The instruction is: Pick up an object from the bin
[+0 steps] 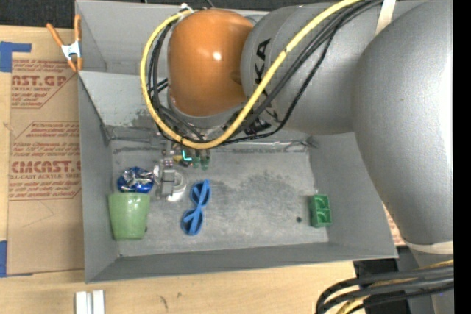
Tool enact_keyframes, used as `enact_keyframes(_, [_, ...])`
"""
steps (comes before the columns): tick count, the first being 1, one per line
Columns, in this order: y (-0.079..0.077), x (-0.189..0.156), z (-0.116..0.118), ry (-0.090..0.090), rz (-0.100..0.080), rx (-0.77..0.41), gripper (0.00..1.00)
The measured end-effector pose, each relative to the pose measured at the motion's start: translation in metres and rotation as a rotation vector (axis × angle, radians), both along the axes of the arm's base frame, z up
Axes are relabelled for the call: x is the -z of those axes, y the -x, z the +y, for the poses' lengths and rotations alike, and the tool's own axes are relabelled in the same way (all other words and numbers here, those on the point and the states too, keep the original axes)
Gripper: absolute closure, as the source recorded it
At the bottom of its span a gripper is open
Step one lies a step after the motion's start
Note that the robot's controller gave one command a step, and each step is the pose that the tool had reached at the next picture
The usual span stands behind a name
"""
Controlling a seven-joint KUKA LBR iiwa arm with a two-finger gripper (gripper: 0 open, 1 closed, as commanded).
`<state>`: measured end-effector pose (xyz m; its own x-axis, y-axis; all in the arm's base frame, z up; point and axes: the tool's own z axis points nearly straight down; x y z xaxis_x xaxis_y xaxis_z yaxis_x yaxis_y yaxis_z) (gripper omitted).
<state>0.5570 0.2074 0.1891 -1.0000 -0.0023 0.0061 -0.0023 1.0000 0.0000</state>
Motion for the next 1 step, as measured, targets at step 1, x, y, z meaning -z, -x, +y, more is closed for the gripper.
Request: enact_keyframes(1, [0.0129, 0.1153, 0.0258, 0.013, -0.010, -0.211, 0.00])
